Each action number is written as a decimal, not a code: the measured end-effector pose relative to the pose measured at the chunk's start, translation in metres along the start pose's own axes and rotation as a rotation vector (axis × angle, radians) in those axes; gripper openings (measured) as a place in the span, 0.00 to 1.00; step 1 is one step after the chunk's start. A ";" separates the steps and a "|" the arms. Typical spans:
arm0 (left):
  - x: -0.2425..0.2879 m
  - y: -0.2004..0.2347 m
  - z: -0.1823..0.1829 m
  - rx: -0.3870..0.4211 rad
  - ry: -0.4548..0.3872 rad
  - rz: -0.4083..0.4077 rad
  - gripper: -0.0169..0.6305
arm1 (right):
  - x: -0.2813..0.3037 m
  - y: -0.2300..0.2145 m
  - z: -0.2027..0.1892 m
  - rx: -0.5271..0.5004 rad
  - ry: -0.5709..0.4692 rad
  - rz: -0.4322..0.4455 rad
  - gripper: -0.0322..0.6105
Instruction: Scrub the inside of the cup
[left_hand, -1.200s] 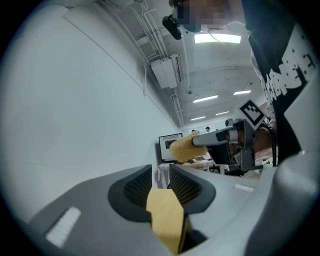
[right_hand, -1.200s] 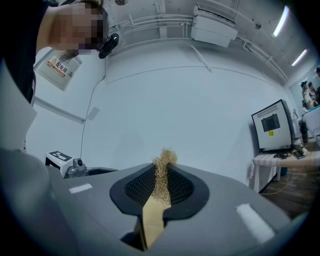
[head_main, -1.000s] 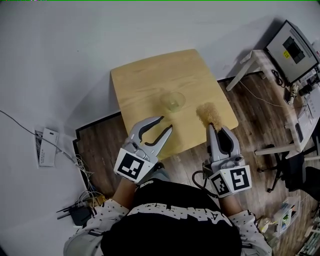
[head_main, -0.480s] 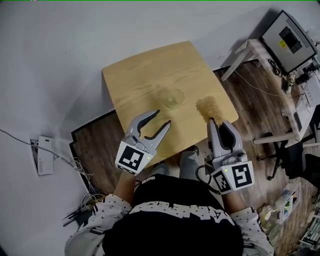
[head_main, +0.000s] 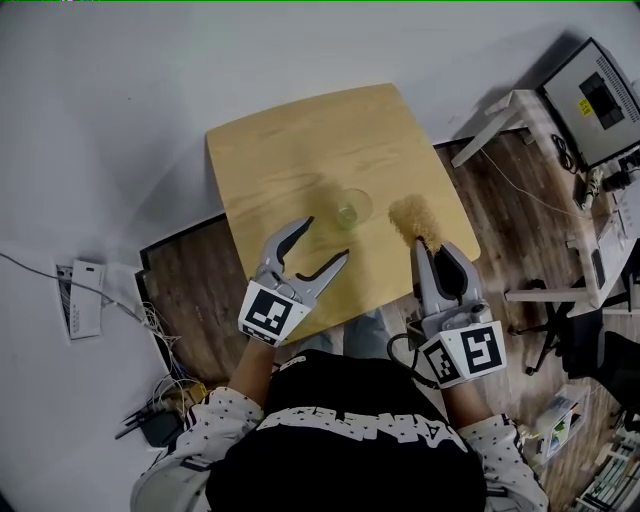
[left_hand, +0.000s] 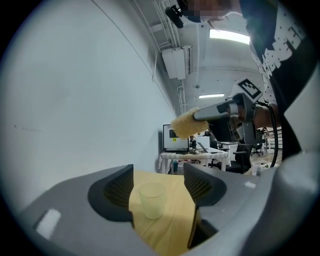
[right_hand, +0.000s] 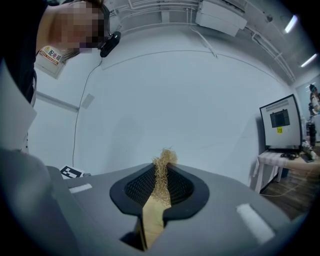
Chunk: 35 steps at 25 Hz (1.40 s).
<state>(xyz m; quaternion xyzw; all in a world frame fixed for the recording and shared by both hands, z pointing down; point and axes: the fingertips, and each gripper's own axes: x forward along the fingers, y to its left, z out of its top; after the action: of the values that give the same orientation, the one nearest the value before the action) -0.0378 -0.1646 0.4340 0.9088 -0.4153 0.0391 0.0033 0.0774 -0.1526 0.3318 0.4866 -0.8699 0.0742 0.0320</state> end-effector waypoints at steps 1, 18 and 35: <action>0.005 0.002 -0.005 -0.002 0.006 0.004 0.49 | 0.005 -0.003 -0.001 -0.001 0.003 0.006 0.16; 0.060 0.014 -0.085 -0.025 0.157 0.055 0.63 | 0.058 -0.035 -0.037 0.012 0.106 0.109 0.16; 0.094 0.018 -0.139 -0.058 0.254 0.048 0.65 | 0.094 -0.031 -0.056 0.040 0.170 0.205 0.16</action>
<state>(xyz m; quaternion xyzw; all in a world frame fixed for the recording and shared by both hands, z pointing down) 0.0005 -0.2418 0.5793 0.8859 -0.4341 0.1419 0.0810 0.0539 -0.2386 0.4016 0.3879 -0.9074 0.1356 0.0881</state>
